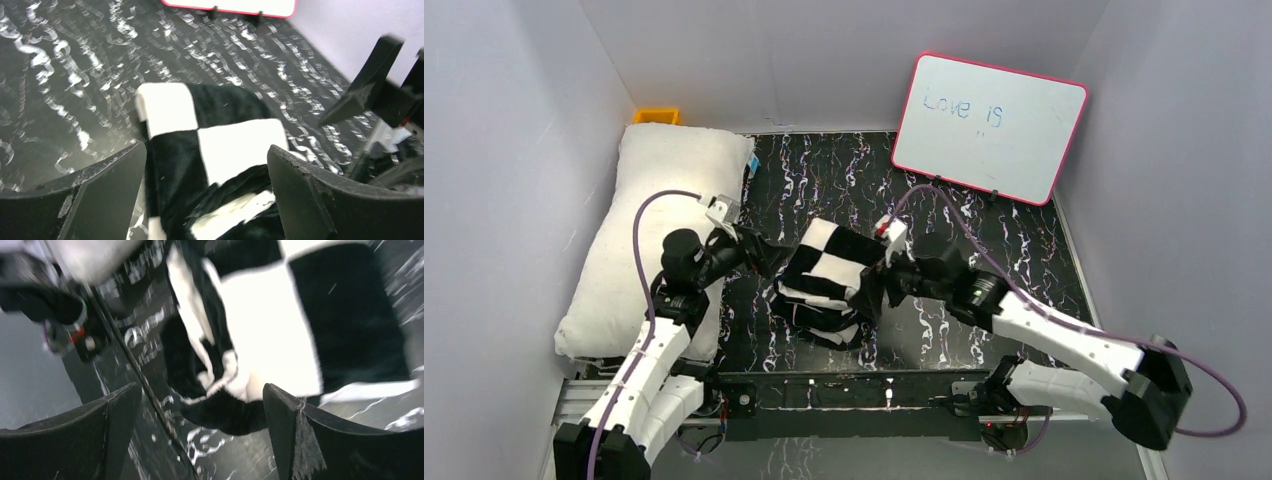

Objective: Remove the pillowcase from the pillow
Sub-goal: Fold the pillowcase at the center of the board.

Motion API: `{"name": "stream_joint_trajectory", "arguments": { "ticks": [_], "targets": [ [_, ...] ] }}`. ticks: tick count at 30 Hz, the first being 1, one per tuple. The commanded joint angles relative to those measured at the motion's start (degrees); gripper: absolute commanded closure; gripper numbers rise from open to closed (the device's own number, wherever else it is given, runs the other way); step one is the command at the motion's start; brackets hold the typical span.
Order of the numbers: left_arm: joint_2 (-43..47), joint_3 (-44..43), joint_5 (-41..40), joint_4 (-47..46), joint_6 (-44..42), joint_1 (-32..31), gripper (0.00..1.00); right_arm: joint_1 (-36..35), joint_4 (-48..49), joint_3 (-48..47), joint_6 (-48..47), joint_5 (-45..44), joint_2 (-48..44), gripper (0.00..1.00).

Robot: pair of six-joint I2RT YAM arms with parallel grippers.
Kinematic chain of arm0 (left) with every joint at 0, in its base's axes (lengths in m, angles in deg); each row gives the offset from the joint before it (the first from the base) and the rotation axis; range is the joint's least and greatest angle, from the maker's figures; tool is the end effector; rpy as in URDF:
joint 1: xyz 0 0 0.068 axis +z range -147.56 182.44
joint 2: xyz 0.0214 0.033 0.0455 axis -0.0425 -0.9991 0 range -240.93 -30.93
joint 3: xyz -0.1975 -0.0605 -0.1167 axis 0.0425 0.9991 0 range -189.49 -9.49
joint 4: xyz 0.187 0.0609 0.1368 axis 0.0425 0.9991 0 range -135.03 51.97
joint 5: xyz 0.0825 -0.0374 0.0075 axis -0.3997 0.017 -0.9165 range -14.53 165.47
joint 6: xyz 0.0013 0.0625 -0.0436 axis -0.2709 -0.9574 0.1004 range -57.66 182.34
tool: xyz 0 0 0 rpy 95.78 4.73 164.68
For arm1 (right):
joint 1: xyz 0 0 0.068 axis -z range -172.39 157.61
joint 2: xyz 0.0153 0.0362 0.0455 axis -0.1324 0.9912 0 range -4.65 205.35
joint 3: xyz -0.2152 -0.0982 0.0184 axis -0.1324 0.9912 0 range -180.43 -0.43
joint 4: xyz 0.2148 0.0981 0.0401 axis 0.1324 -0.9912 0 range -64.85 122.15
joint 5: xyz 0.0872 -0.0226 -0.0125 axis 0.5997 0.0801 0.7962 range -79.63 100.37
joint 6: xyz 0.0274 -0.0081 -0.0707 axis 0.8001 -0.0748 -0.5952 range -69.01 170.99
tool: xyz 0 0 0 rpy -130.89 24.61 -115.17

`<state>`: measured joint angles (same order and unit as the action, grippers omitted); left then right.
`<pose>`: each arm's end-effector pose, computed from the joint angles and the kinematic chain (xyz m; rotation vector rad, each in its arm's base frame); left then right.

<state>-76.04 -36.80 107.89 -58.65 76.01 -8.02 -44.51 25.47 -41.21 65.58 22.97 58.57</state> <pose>0.2072 -0.0735 0.2544 0.3953 1.6443 -0.7813 0.1517 0.2177 0.2204 -0.8429 2.0372 0.9135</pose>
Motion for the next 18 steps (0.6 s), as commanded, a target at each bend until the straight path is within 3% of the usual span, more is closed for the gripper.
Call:
{"name": "stream_joint_trajectory", "arguments": {
  "ticks": [1, 3, 6, 8, 11, 13, 16, 18],
  "targets": [
    [-5.05, -7.38, 12.44, -5.45, 5.91, 0.00, 0.10, 0.17, 8.94, -4.07, -1.24, -10.89, -11.66, 0.01],
    [-9.78, -9.50, 14.47, -3.96, 9.57, -0.51, 0.12, 0.22, 9.49, -5.12, -1.19, -15.55, -10.43, 0.02],
    [-14.41, -9.24, 10.46, 0.13, 10.45, -2.11, 0.17, 0.17, 3.99, -9.80, -1.51, -18.38, -0.40, 0.04],
    [-15.36, -7.45, 5.25, 0.67, 10.96, -3.70, 0.20, 0.17, 1.25, -12.36, -0.48, -16.00, 7.35, 0.17],
    [-14.96, -5.16, -1.29, 2.06, 12.72, -5.86, 0.24, -0.02, 3.80, -11.42, 2.08, -9.30, 15.79, 0.48],
    [-14.72, -4.06, -2.40, 3.50, 14.26, -6.67, 0.25, -0.80, 5.66, -9.76, 3.99, -7.03, 19.16, 0.63],
    [-13.03, -2.10, -1.29, 6.44, 17.68, -7.97, 0.26, -3.62, 5.44, -7.88, 5.56, -5.33, 19.61, 0.75],
    [-10.34, 0.22, -1.05, 8.45, 20.22, -8.97, 0.26, -5.99, 4.12, -7.07, 6.39, -4.30, 18.76, 0.78]
  ]
}}
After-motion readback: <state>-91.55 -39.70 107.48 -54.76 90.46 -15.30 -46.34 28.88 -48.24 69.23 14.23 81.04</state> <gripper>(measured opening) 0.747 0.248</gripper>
